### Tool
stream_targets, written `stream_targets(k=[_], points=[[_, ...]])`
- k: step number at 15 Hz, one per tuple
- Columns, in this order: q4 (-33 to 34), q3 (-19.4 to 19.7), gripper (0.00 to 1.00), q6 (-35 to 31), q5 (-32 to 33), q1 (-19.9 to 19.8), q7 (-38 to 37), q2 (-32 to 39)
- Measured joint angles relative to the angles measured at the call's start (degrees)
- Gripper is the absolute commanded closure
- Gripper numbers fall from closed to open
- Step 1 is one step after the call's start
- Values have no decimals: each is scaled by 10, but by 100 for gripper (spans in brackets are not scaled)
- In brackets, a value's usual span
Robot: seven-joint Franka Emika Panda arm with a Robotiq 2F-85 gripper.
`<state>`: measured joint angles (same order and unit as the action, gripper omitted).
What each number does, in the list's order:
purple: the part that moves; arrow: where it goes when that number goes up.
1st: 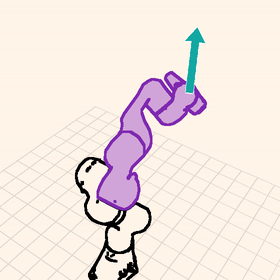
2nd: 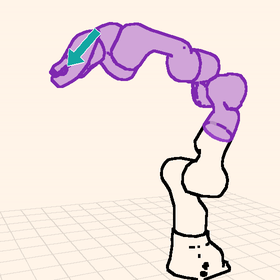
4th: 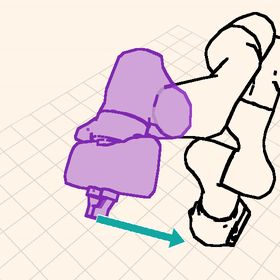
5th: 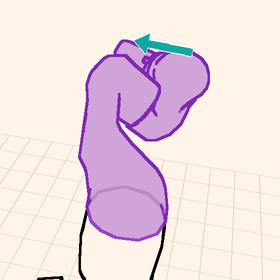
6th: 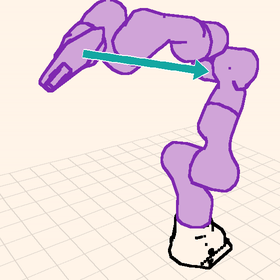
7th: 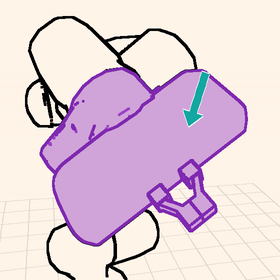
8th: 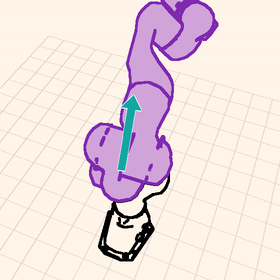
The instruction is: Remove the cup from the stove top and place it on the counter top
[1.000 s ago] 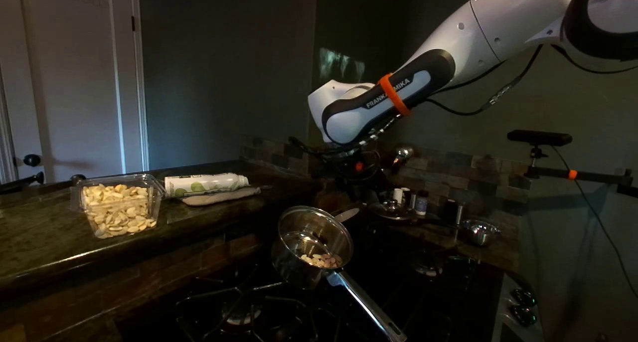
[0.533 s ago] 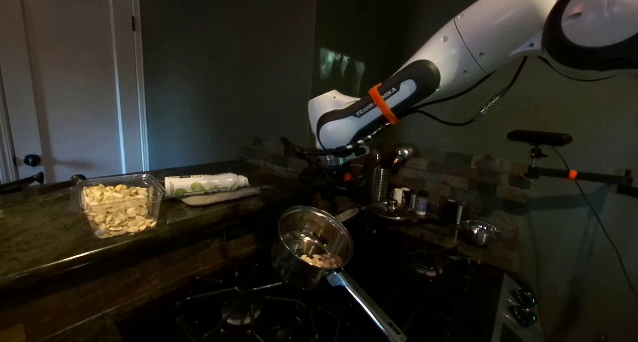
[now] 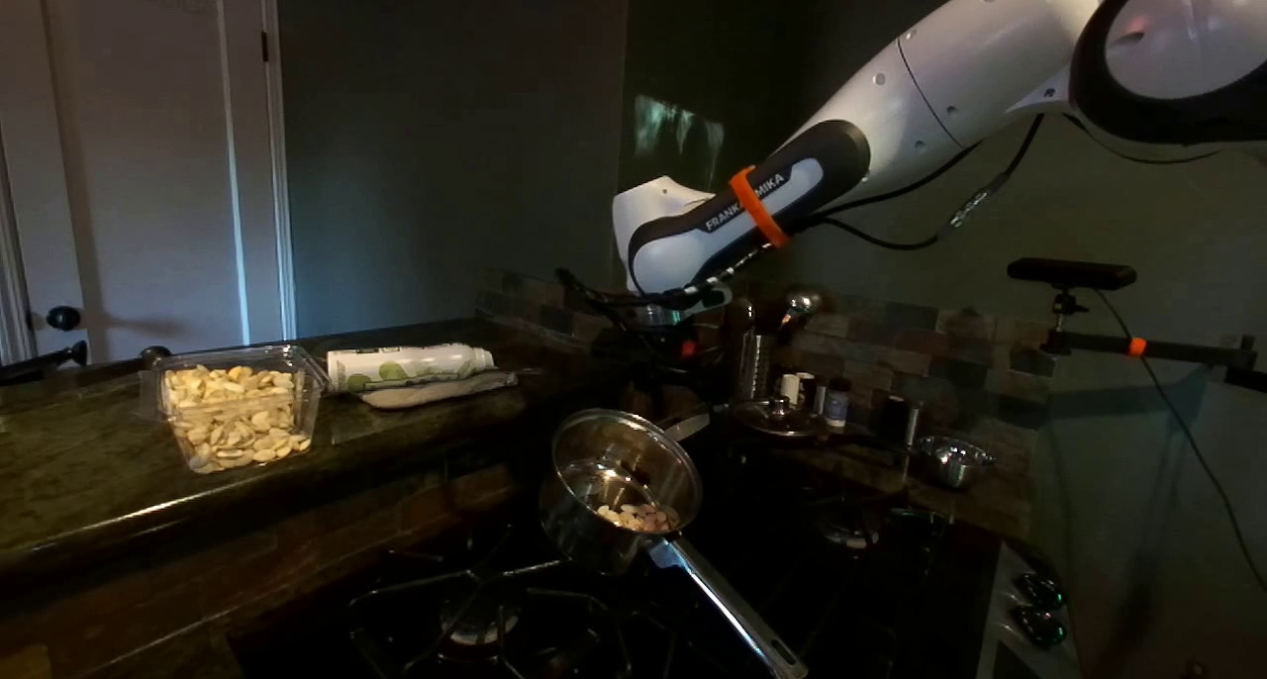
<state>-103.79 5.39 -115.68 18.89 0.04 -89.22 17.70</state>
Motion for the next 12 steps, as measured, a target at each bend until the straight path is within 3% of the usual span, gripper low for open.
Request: stream_targets(k=[1,2,3,12], points=[[0,2,9,6,0,0,4,2],[0,4,27,11,0,0,8,3],[0,6,29,12,0,-1,10,5],[1,15,98,13,0,-5,13,23]])
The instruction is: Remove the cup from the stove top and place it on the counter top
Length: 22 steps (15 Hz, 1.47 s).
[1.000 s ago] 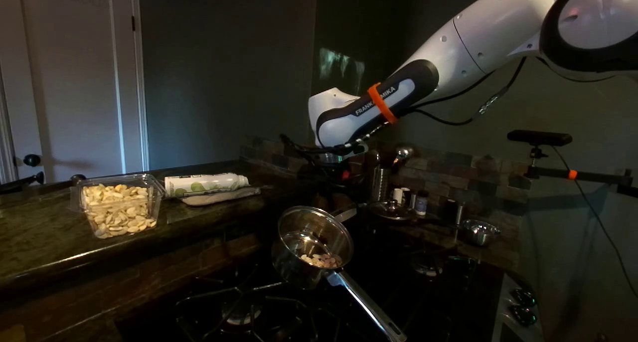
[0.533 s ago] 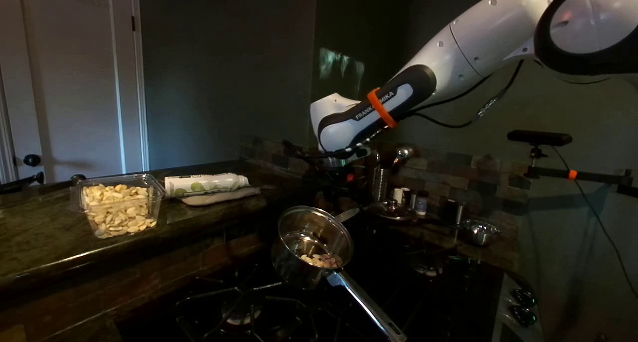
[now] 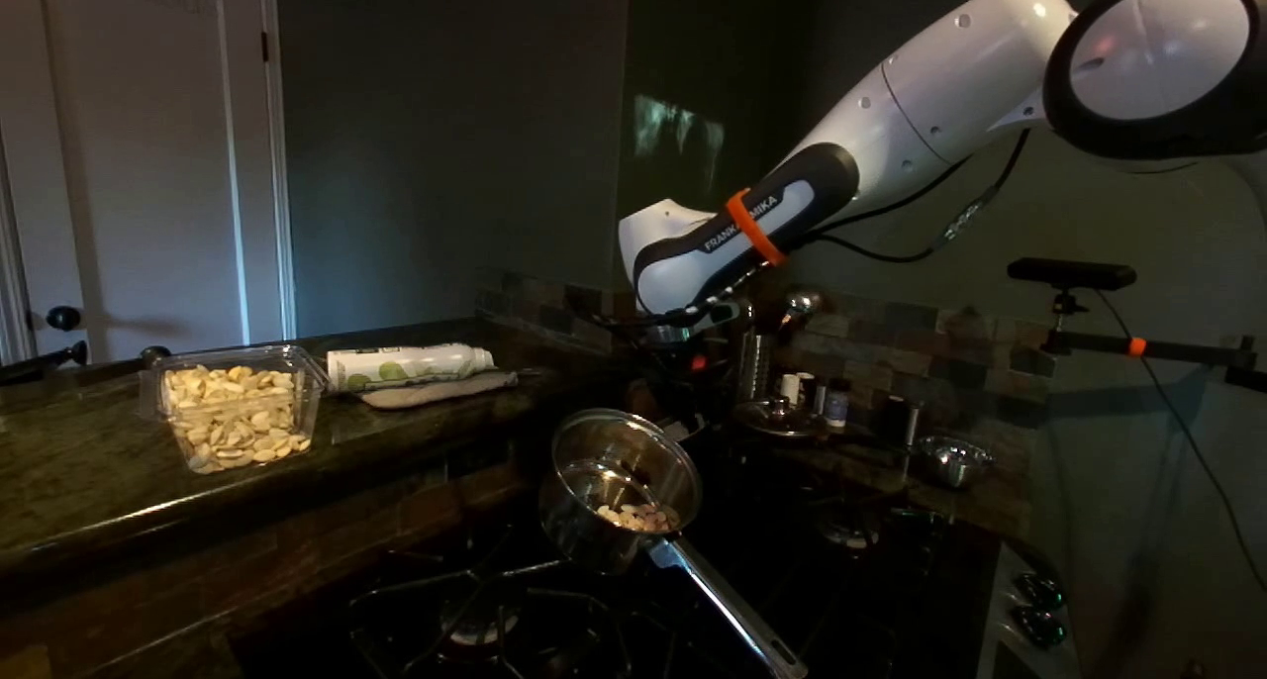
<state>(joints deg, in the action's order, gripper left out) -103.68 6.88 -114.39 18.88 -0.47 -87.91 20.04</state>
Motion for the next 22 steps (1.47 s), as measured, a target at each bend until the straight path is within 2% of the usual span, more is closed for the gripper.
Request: stream_targets(k=[7,14,16,22], points=[[26,2,98,41,-4,-1,33,-9],[69,13,98,91,-14,-23,93,-62],[71,13,98,90,-51,-33,119,-80],[71,6,98,66,-222,-45,167,-104]])
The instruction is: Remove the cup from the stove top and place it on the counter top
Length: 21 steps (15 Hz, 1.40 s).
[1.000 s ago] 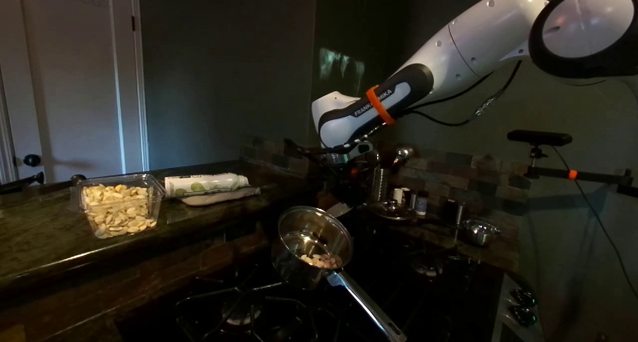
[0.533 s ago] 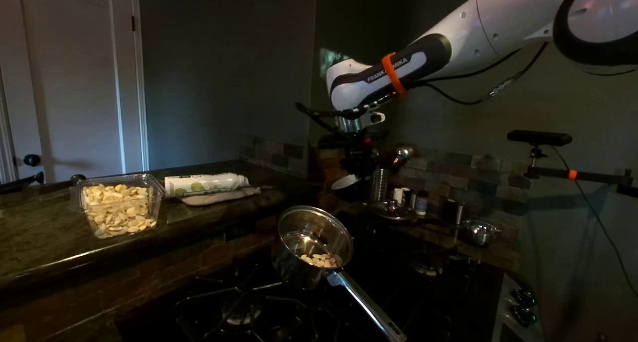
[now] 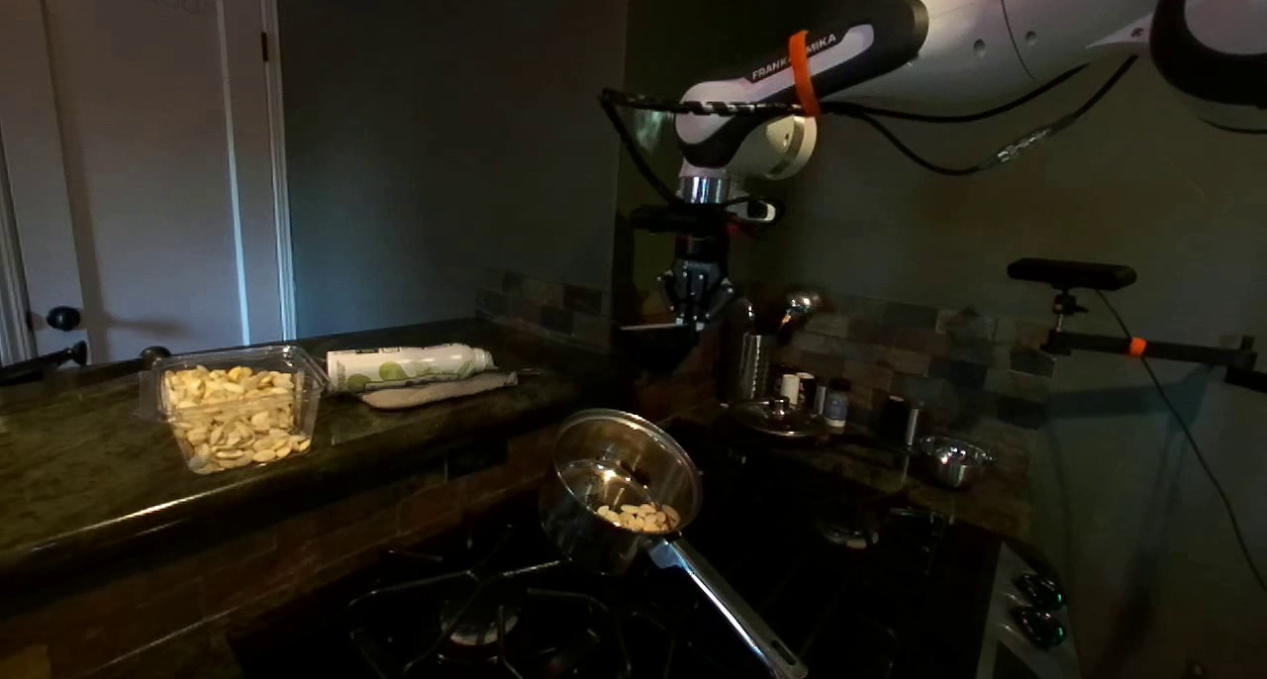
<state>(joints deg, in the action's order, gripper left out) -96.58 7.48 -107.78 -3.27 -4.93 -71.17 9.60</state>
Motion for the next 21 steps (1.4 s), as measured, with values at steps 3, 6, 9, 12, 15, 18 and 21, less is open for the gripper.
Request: stream_targets(k=[3,6,9,12,15,18,21], points=[[-3,-13,98,-66,-48,5,0,7],[-3,-25,98,-152,-55,19,-1,22],[6,-28,92,-203,-36,38,-18,49],[12,-28,98,-203,-26,40,-20,65],[13,-25,98,-211,-28,39,-27,70],[34,-24,98,-228,-33,38,-42,83],[72,-24,98,-229,-35,40,-50,107]])
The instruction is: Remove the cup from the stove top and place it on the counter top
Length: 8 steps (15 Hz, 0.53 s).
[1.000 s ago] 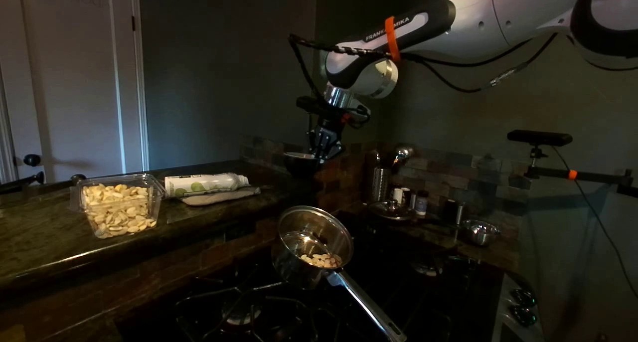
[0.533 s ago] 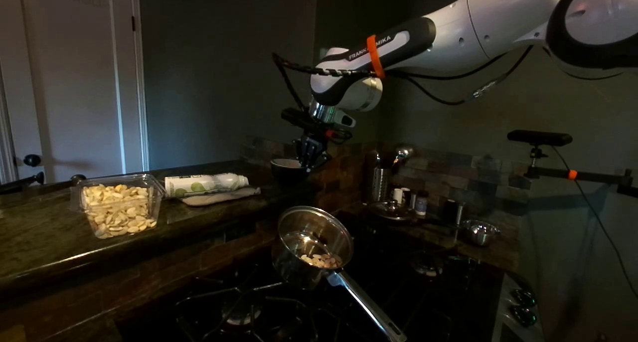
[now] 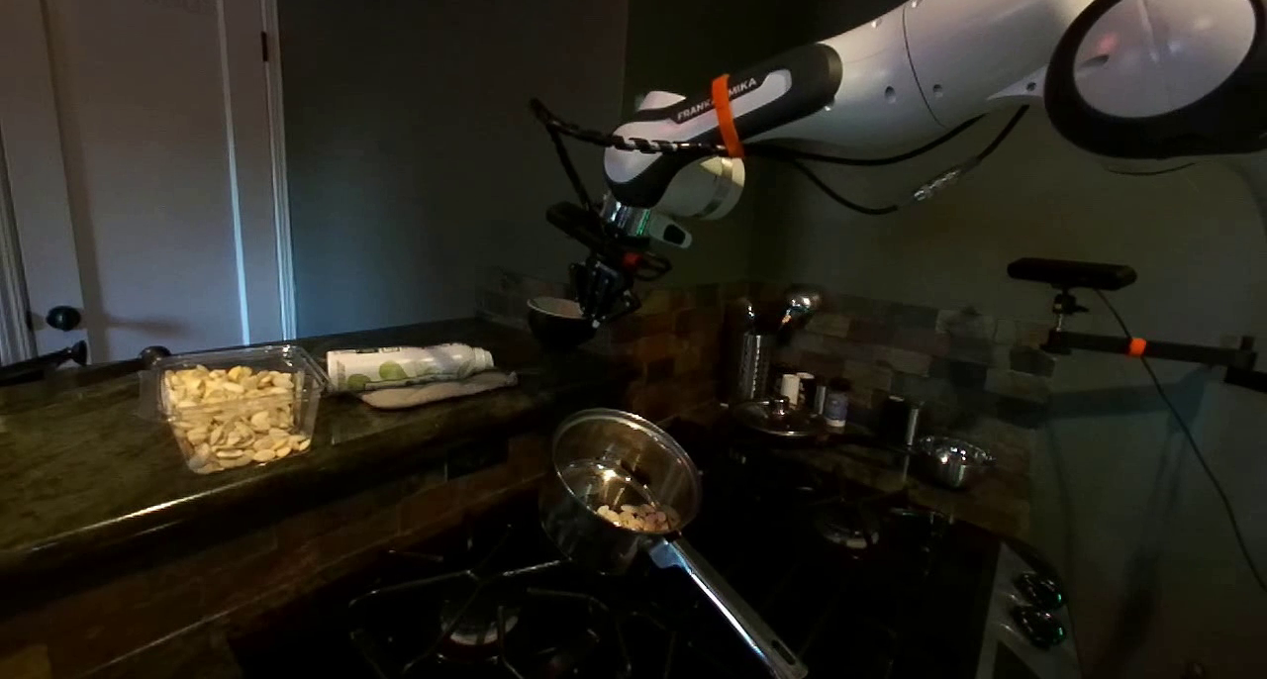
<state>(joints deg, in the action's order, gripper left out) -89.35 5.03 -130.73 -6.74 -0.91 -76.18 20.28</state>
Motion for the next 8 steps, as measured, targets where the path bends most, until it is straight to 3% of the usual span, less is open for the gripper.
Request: stream_targets(k=[8], points=[[120,-3,98,10,11,21,-1,101]])
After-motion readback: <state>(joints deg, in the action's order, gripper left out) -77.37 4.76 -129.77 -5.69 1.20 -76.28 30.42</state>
